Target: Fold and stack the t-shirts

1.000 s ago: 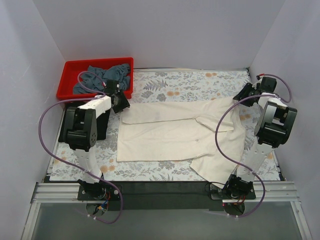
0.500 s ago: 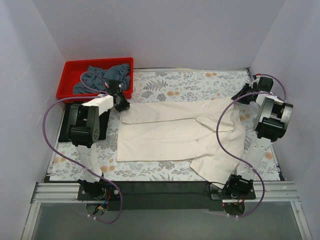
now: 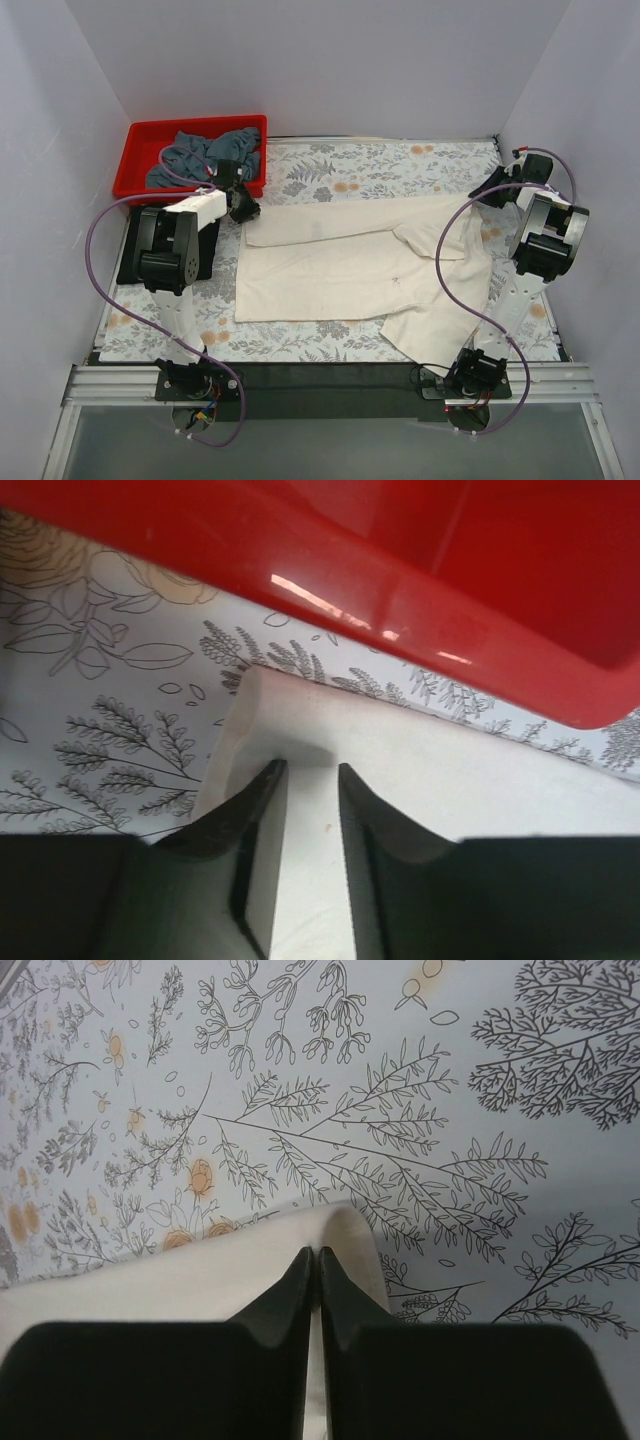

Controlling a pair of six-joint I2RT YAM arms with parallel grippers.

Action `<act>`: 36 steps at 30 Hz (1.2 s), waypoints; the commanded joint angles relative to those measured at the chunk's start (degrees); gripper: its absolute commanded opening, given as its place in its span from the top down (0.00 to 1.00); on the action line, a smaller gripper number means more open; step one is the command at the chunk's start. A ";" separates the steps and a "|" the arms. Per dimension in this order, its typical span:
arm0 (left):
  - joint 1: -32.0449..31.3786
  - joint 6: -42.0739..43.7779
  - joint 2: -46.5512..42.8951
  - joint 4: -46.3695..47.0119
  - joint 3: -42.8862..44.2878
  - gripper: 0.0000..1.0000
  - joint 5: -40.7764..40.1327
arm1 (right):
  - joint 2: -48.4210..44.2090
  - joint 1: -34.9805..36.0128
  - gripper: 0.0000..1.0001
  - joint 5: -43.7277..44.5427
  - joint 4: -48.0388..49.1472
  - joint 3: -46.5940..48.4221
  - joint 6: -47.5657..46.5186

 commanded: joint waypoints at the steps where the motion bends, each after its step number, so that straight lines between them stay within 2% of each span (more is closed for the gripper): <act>1: 0.56 1.06 1.44 -2.25 -0.46 0.70 -1.13 | 0.83 -1.95 0.84 -1.03 2.77 1.78 -0.49; 7: -1.37 3.78 -1.54 -1.54 2.09 0.46 1.34 | -4.96 -1.16 0.67 -1.83 2.50 -2.60 -1.54; 10: -2.69 4.22 -5.57 -1.54 2.18 0.40 0.91 | -10.23 -0.10 0.62 -0.87 1.71 -6.12 -2.07; 15: -4.53 6.07 -11.48 -3.73 -0.89 0.39 -3.39 | -20.06 3.85 0.61 3.70 -2.05 -14.21 -6.72; 20: -5.51 7.39 -14.91 -4.97 -6.60 0.42 -5.25 | -27.02 11.93 0.63 10.28 -7.51 -17.90 -12.52; 28: -5.68 7.92 -13.95 -3.47 -10.92 0.64 -6.04 | -31.60 29.84 0.70 15.92 -15.07 -22.03 -20.00; 31: -5.68 8.00 -13.25 -3.03 -11.45 0.68 -6.30 | -30.90 32.85 0.71 16.54 -16.30 -23.35 -20.36; 36: -5.42 8.88 -12.72 -3.03 -12.76 0.72 -8.23 | -28.88 33.56 0.71 18.47 -17.71 -23.97 -19.74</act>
